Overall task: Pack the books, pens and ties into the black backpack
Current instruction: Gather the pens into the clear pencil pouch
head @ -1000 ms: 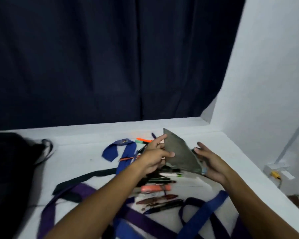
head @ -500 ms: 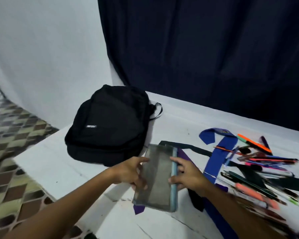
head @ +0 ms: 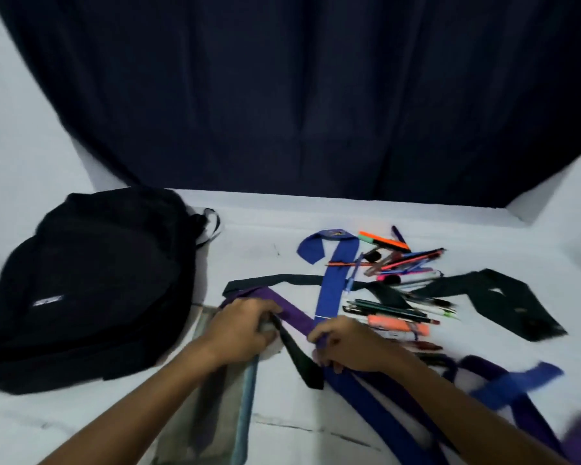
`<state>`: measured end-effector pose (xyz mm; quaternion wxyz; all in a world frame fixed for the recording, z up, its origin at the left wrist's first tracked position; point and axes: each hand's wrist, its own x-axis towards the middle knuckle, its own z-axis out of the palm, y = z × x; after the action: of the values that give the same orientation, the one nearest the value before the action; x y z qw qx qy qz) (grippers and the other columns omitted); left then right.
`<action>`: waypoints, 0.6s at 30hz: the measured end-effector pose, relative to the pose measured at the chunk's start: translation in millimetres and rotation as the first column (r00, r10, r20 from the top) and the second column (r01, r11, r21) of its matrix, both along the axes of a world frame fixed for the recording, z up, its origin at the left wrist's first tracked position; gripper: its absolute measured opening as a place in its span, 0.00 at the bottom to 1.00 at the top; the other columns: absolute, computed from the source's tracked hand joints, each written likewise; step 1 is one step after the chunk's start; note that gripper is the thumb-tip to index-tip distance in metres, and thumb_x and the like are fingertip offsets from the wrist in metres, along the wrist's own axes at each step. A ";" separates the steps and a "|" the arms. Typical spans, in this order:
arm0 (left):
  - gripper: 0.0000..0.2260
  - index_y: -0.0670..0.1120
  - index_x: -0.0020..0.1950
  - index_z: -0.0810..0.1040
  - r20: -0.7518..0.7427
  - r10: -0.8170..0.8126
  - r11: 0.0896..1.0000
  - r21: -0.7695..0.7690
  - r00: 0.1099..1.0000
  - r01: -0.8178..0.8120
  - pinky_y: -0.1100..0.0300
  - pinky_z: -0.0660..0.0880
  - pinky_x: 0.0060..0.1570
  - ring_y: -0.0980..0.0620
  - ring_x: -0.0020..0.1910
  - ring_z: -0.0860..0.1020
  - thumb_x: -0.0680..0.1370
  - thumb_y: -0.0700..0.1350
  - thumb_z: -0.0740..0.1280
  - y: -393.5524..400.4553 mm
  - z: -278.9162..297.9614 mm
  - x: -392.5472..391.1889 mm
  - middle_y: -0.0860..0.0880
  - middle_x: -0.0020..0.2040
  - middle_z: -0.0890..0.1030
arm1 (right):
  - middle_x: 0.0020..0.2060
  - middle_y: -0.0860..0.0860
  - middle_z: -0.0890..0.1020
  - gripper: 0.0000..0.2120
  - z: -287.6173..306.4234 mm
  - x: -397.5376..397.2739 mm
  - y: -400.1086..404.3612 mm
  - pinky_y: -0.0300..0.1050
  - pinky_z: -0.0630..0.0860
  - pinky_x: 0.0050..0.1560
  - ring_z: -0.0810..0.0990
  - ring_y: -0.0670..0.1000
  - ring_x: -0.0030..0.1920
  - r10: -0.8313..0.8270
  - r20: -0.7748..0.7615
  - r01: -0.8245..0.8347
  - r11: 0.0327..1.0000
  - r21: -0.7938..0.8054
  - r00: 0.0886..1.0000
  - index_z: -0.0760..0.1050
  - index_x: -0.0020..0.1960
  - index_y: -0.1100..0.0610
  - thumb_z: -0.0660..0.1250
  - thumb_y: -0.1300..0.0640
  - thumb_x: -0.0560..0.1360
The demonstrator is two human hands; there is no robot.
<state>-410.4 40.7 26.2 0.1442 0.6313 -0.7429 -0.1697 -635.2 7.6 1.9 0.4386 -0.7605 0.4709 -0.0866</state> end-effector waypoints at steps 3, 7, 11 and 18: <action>0.11 0.52 0.55 0.82 -0.106 -0.151 0.989 -0.025 0.983 0.149 0.61 0.77 0.46 0.56 0.42 0.79 0.73 0.46 0.71 -24.4 -13.8 -45.9 0.56 0.44 0.81 | 0.33 0.54 0.81 0.04 1.5 -55.1 -2.8 0.35 0.72 0.30 0.77 0.44 0.27 -0.133 -0.003 0.132 0.983 -0.132 0.991 0.79 0.45 0.63 0.67 0.68 0.73; 0.11 0.49 0.57 0.81 -0.028 -0.361 0.930 -0.092 0.932 0.357 0.56 0.75 0.50 0.52 0.51 0.78 0.75 0.46 0.69 -48.9 -33.5 -105.3 0.51 0.51 0.81 | 0.39 0.48 0.81 0.09 -9.0 -117.3 -2.4 0.40 0.76 0.41 0.79 0.44 0.38 -0.304 -0.197 0.218 0.905 -0.366 0.932 0.80 0.44 0.51 0.67 0.64 0.71; 0.15 0.49 0.62 0.78 0.119 -0.389 0.916 -0.056 0.914 0.397 0.54 0.74 0.53 0.48 0.58 0.75 0.76 0.44 0.66 -64.8 -56.9 -135.4 0.49 0.57 0.77 | 0.49 0.49 0.82 0.08 -15.5 -132.3 7.5 0.43 0.73 0.47 0.78 0.51 0.50 -0.280 -0.321 0.120 0.890 -0.439 0.904 0.80 0.49 0.52 0.64 0.60 0.74; 0.17 0.47 0.64 0.78 0.110 -0.405 0.914 0.011 0.908 0.406 0.58 0.73 0.49 0.48 0.56 0.75 0.75 0.41 0.66 -71.5 -68.3 -137.9 0.48 0.56 0.77 | 0.58 0.52 0.77 0.12 -26.8 -114.6 15.2 0.47 0.73 0.55 0.72 0.52 0.60 -0.196 -0.466 -0.084 0.853 -0.515 0.863 0.77 0.58 0.54 0.62 0.58 0.77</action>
<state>-548.3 -30.8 -42.1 0.0686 0.4708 -0.8655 -0.1564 -749.8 22.7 -24.8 0.0765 -0.8312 0.5502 -0.0227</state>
